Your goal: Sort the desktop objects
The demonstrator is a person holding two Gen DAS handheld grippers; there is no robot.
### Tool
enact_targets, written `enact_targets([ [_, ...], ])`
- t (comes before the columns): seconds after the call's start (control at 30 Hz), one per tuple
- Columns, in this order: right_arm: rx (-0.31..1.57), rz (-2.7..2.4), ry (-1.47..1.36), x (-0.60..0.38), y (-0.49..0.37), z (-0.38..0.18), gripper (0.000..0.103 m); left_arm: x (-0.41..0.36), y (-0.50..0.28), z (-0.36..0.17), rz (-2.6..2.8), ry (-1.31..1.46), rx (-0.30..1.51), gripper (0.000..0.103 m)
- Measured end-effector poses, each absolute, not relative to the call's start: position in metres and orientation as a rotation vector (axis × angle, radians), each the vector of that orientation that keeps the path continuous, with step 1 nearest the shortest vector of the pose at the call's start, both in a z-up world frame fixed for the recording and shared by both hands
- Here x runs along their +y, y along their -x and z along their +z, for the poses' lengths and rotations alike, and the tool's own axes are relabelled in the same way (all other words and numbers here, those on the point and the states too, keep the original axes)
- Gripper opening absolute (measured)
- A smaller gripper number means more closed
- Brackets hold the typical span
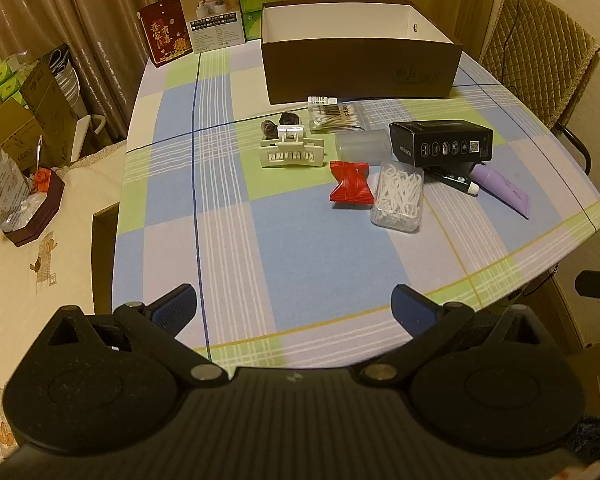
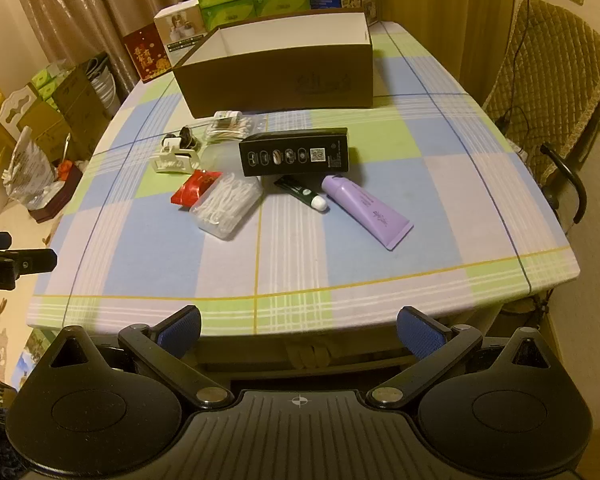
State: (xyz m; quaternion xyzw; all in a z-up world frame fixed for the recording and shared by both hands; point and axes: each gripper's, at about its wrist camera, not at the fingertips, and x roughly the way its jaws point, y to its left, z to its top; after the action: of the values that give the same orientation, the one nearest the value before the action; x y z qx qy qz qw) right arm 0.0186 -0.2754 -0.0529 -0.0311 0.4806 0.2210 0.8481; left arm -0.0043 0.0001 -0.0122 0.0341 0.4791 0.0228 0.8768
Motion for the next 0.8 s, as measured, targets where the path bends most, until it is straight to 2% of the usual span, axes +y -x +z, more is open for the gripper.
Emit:
enact_targets([
  [0.8,1.025,0.48,0.071,-0.2724,-0.0278,-0.0556,0.101,0.0009,-0.0042,-0.0127,0.052,-0.063,1.014,0.102],
])
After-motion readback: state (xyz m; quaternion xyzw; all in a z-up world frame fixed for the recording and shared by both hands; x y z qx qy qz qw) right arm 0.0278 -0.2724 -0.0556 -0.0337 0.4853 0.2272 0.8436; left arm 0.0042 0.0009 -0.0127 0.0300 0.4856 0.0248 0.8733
